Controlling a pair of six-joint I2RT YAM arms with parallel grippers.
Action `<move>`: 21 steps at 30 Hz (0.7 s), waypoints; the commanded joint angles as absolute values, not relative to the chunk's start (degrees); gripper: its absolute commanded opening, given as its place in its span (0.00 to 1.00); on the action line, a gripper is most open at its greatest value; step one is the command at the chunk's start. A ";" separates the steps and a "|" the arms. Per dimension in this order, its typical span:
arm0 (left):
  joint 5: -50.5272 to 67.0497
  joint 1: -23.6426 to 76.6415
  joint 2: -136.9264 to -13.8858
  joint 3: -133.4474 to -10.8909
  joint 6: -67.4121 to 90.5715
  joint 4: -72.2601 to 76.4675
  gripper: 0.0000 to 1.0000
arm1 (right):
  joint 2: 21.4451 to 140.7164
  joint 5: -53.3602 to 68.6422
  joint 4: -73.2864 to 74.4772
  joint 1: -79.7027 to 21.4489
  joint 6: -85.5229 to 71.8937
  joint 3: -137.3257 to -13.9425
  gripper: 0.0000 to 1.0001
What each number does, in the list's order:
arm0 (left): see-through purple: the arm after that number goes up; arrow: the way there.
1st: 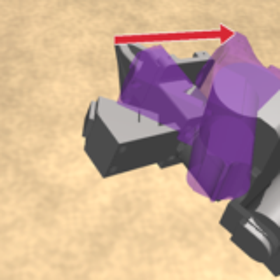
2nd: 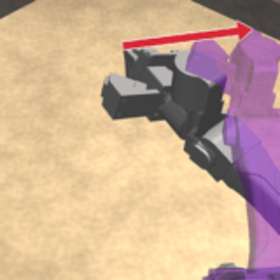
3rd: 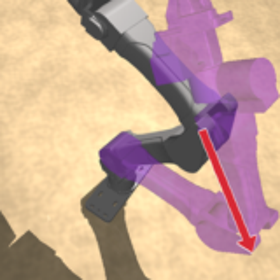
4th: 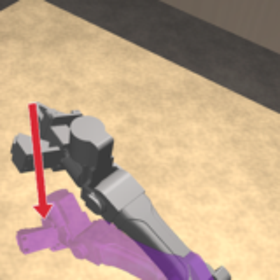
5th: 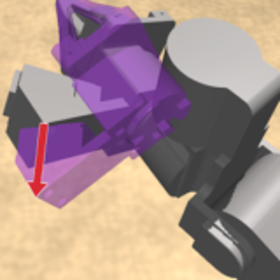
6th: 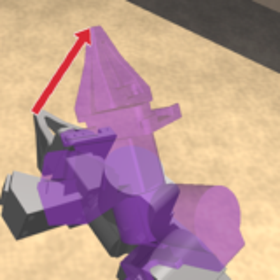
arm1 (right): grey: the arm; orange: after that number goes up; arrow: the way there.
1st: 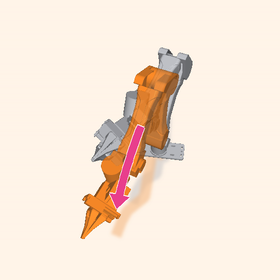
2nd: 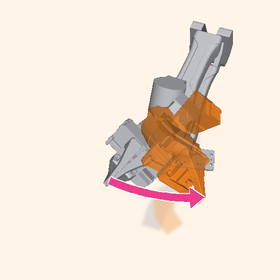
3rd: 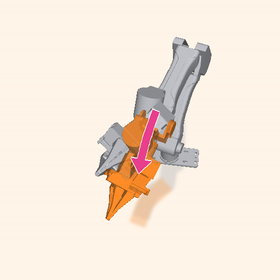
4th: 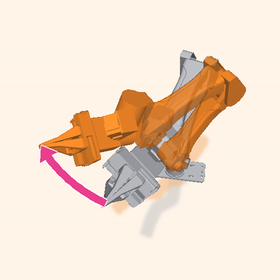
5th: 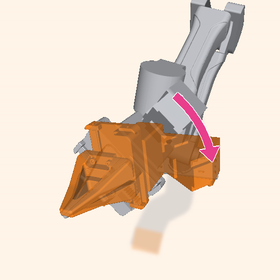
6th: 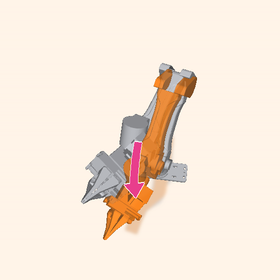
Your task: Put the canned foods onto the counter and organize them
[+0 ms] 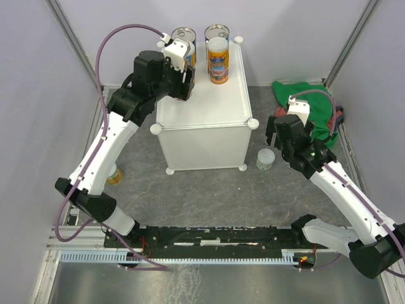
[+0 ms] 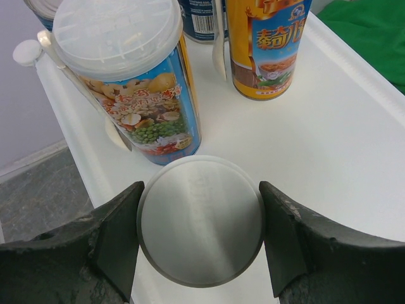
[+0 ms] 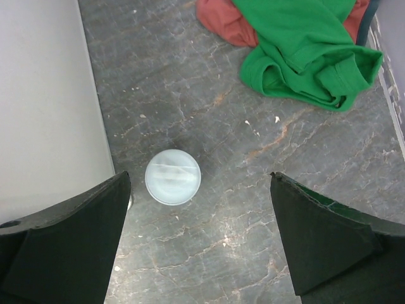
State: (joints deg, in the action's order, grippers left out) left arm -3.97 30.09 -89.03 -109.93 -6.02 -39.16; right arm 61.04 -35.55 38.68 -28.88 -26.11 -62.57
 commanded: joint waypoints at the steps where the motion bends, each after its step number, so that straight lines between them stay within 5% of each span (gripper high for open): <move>1: -3.94 30.39 -88.77 -111.26 -7.39 -34.78 0.03 | 59.23 -35.02 37.63 -28.41 -27.22 -60.41 0.99; 8: -4.53 30.38 -89.57 -111.00 -7.05 -35.09 0.03 | 59.02 -33.29 36.50 -27.98 -27.51 -56.69 0.99; 21: -6.93 30.41 -90.70 -110.87 -5.70 -35.00 0.28 | 58.37 -30.84 35.42 -27.47 -28.26 -51.73 0.99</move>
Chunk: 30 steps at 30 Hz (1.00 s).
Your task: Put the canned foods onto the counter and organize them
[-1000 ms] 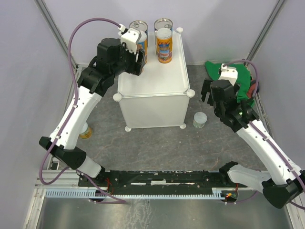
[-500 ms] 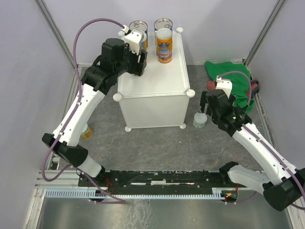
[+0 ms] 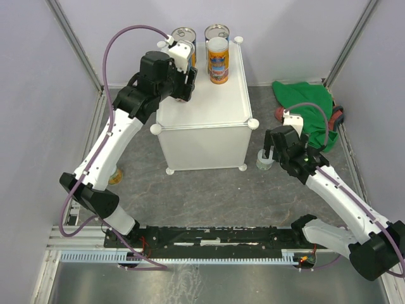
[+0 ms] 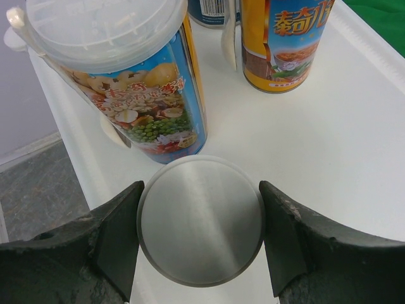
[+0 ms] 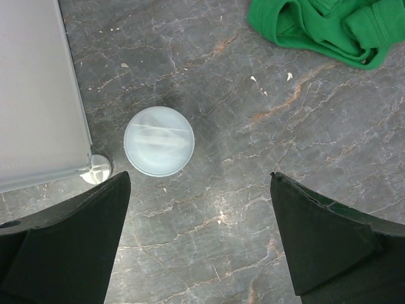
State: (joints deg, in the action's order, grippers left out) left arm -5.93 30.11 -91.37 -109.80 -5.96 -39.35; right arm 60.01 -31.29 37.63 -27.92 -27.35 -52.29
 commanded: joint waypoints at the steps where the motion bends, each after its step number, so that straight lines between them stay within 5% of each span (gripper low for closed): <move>1: -7.09 30.39 -90.75 -110.86 -5.60 -35.01 0.30 | 58.36 -30.77 35.49 -27.45 -28.22 -51.48 0.99; 30: -8.84 30.43 -91.51 -111.06 -3.25 -35.68 0.95 | 56.57 -28.12 33.97 -27.04 -29.35 -45.18 0.99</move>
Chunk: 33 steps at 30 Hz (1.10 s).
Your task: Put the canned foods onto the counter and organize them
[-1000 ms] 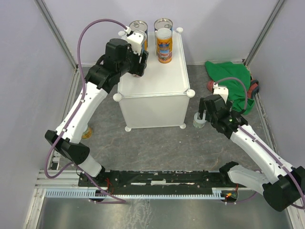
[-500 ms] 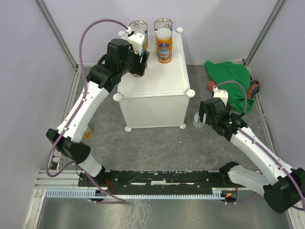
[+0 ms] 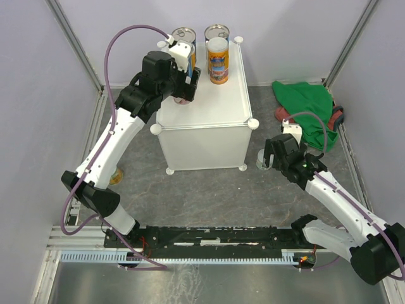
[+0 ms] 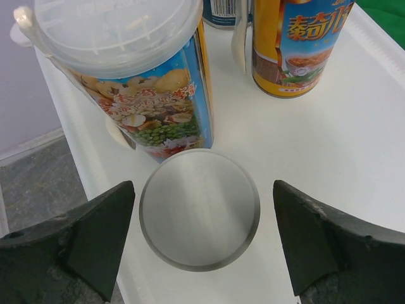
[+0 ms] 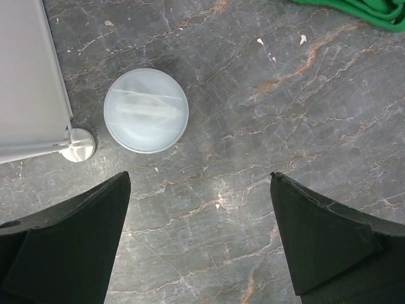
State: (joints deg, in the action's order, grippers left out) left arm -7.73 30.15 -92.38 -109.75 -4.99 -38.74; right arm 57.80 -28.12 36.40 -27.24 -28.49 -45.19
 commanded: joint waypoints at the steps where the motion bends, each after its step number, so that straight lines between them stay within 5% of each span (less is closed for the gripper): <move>1: -8.87 30.39 -91.47 -111.09 -3.21 -35.54 0.96 | 56.59 -28.09 33.93 -27.00 -29.35 -45.08 0.99; 20: -12.91 30.47 -84.47 -109.86 0.58 -29.26 0.98 | 58.03 -24.34 30.41 -27.07 -29.36 -42.52 0.99; 33: -28.29 30.38 -64.12 -82.89 9.75 -7.15 0.97 | 61.50 -22.62 24.52 -27.05 -29.88 -40.62 0.99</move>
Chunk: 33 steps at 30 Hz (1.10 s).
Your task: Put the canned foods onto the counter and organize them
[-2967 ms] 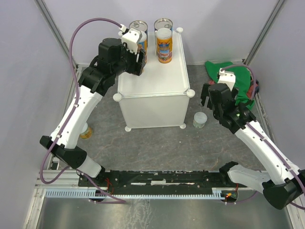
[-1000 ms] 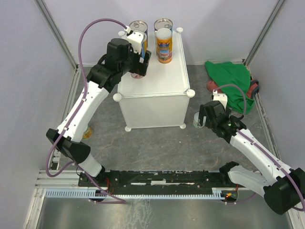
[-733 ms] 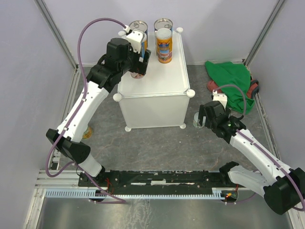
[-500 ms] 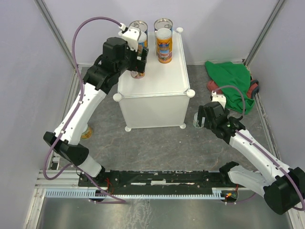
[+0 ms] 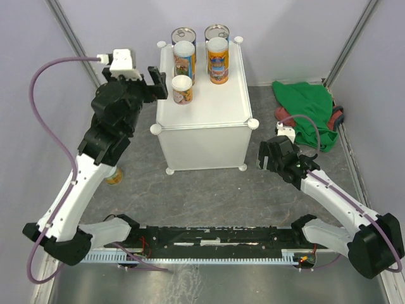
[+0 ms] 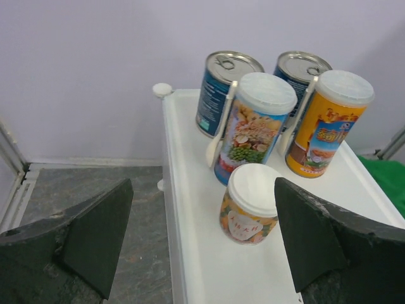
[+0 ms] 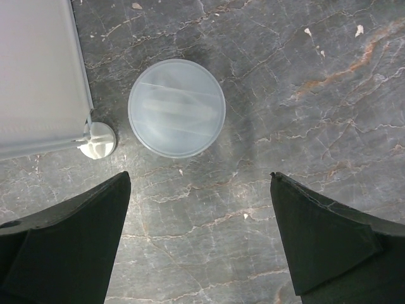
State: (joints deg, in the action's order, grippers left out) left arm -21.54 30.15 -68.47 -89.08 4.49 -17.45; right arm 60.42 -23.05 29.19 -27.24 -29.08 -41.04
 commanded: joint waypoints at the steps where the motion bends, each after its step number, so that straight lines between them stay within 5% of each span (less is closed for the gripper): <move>1: -28.79 30.34 -63.10 -81.52 10.16 -6.32 0.97 | 61.87 -22.51 23.99 -27.06 -29.88 -40.49 0.99; 33: -29.70 30.41 -56.65 -74.12 12.49 -7.45 0.95 | 73.30 -24.70 11.03 -26.32 -29.97 -37.90 0.99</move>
